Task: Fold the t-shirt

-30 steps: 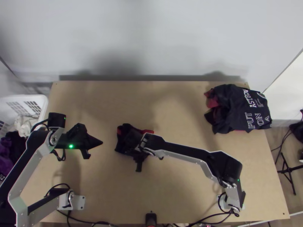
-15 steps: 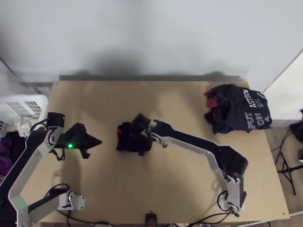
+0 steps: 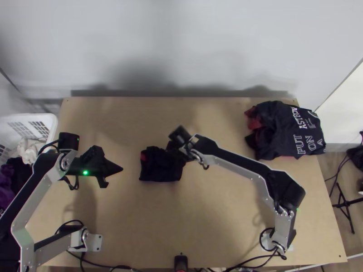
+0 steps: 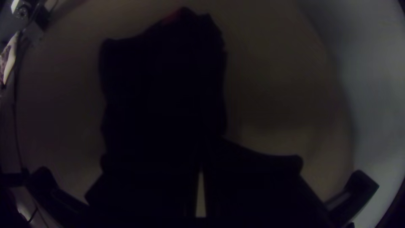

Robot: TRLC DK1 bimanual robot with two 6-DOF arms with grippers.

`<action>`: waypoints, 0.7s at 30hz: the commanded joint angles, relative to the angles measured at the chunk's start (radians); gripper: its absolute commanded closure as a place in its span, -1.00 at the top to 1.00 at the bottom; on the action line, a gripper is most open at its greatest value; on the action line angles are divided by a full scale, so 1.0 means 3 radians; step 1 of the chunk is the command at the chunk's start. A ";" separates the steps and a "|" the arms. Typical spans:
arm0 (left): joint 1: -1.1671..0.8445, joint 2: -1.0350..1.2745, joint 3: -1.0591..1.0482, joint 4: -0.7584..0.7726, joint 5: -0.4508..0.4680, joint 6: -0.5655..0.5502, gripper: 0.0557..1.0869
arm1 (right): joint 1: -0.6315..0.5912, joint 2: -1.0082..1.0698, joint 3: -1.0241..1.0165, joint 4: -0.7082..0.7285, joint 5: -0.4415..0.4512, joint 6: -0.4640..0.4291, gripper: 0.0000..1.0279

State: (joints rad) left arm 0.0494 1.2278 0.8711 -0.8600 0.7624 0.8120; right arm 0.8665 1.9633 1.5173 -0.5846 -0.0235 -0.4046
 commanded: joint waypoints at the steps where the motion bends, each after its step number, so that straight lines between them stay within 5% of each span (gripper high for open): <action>1: -0.0001 0.0059 0.0031 0.0008 0.0000 -0.0002 -0.85 | -0.0173 -0.0061 -0.0093 0.0021 -0.0070 0.0024 -0.95; 21: -0.0037 0.0126 0.0077 0.0054 0.0000 -0.0058 -0.86 | 0.0021 -0.0459 -0.0088 -0.0112 -0.0085 0.0121 -0.95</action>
State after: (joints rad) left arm 0.0479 1.2598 0.8902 -0.8520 0.7620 0.8070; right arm 0.8333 1.8580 1.4685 -0.5922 -0.0452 -0.3847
